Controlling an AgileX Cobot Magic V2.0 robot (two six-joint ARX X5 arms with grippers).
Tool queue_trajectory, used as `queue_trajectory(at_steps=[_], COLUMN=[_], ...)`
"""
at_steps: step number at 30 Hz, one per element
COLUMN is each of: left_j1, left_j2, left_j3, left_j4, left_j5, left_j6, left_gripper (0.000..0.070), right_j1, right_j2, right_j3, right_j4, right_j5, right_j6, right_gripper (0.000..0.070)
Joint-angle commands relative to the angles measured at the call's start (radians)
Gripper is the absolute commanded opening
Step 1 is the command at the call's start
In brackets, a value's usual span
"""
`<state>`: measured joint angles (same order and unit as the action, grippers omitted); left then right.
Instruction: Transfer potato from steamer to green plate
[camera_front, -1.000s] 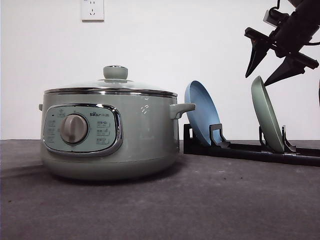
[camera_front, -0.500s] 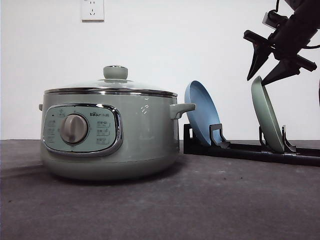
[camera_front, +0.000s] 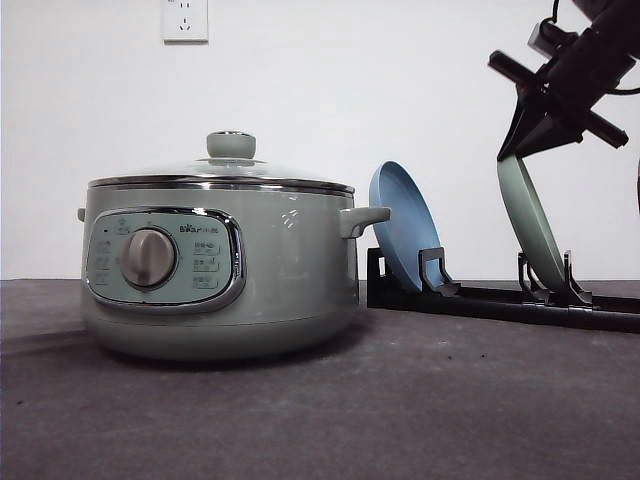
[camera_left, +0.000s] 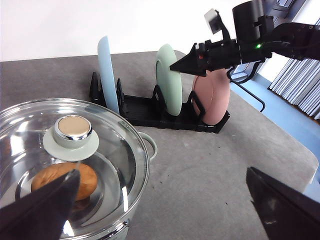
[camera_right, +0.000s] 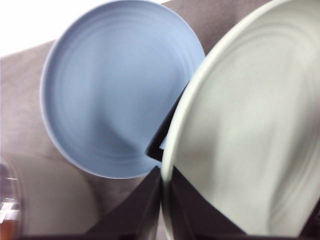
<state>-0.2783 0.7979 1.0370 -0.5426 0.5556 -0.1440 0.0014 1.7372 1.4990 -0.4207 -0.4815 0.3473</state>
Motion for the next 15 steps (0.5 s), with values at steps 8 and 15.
queue_trajectory(at_steps=[8, 15], left_j1=[-0.004, -0.004], left_j2=[0.005, -0.008], left_j3=[0.023, 0.023], left_j4=[0.01, 0.01], left_j5=[0.006, 0.006], left_j6=[0.012, 0.012], left_gripper=[0.07, 0.07], right_j1=[-0.002, 0.001], right_j2=[-0.146, -0.269], right_j3=[0.113, 0.113], right_j4=[-0.037, -0.145], right_j5=[-0.126, -0.211], right_j6=[0.019, -0.036], right_gripper=[0.0001, 0.0001])
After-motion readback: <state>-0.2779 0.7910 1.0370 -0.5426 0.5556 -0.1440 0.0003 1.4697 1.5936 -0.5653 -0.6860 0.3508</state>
